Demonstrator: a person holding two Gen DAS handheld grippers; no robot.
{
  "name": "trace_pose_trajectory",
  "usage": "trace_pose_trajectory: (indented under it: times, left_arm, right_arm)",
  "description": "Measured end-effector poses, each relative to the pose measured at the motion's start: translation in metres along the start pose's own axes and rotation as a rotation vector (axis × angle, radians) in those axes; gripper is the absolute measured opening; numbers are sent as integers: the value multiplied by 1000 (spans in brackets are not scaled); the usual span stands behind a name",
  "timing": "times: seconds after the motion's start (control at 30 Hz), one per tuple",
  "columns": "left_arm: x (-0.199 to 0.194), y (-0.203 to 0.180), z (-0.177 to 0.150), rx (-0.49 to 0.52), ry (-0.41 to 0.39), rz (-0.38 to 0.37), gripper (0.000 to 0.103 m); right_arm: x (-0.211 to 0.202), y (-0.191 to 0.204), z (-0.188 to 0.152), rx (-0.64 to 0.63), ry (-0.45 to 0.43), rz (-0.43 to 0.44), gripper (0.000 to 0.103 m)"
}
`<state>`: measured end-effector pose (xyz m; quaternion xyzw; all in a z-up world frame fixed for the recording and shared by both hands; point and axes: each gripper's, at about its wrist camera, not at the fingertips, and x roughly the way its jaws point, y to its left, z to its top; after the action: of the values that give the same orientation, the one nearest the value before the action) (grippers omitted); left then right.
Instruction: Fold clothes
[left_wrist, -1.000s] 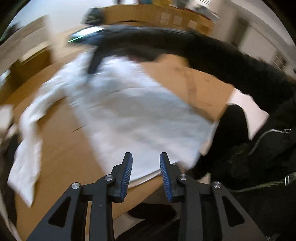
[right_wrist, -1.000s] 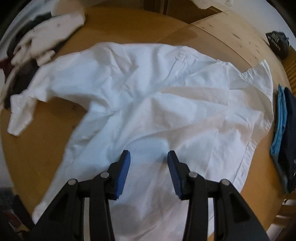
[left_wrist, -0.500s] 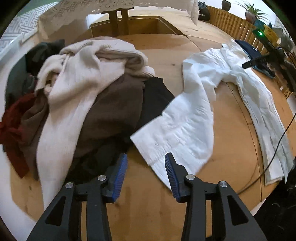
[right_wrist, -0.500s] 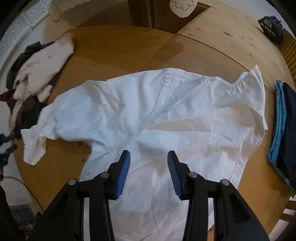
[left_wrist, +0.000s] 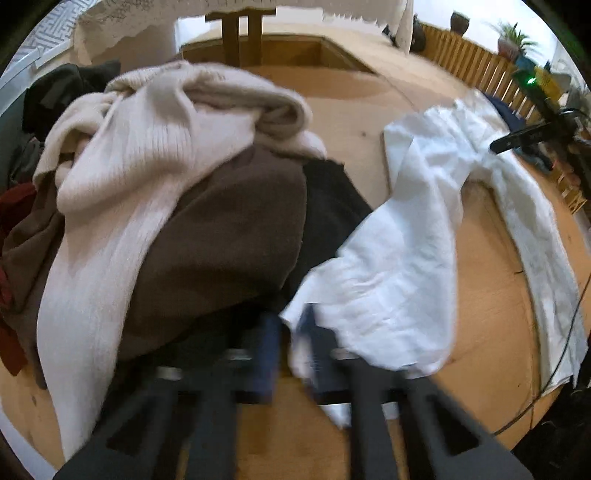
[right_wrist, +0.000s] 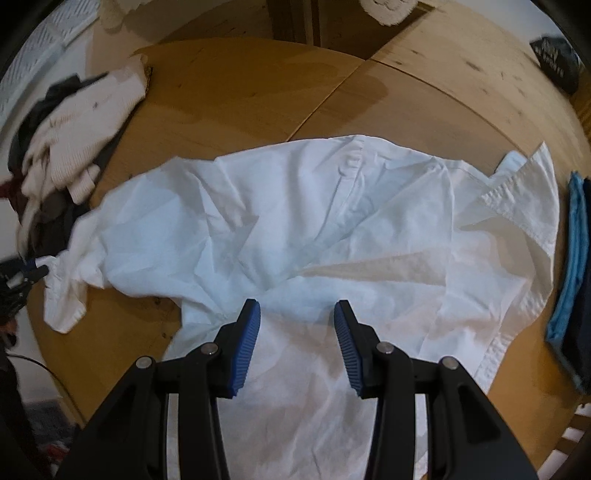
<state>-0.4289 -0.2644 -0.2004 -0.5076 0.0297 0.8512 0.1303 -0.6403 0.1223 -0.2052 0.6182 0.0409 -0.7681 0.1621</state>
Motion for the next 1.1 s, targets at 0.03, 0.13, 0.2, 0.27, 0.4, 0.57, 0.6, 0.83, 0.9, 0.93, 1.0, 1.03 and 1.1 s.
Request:
trace_pose_trajectory:
  times: [0.03,0.13,0.2,0.27,0.4,0.57,0.6,0.83,0.9,0.93,1.0,1.03,1.1]
  left_arm:
    - [-6,4,-1,-14,-23,-10,7]
    - [-27,16,-1,-64,-72,-43,6]
    - [-42,21,0,-66,-96,-38,4]
    - [-57,23,4,-64,-118,-18,1]
    - [-92,25,18,-38,-175,37,1]
    - [-108,37,35,-24,-189,96,1]
    - [-109,41,39,-27,-190,101,1]
    - [-124,40,62,-2,-229,103,1]
    - [-130,39,68,-4,-238,97,1]
    - [-132,39,70,-5,-239,95,1]
    - [-135,34,72,8,-242,88,1]
    - [-136,31,72,15,-244,81,1]
    - [-140,22,74,24,-250,66,1]
  right_arm:
    - [-1,-2,3,14,-6,9,41]
    - [0,-6,18,57,-22,50,41]
    - [4,-6,28,76,-22,91,41]
    - [8,-5,36,83,-23,112,41]
    - [31,10,54,59,-18,57,41]
    - [43,9,73,109,-35,53,43]
    - [43,9,75,113,-30,54,43]
    - [8,15,48,60,-32,111,43]
    - [0,16,34,49,-35,88,43]
    - [-4,16,26,38,-35,93,43]
    - [-10,17,7,6,-29,109,43]
    - [-11,20,-4,-15,-22,110,43]
    - [1,29,-16,-42,14,104,43]
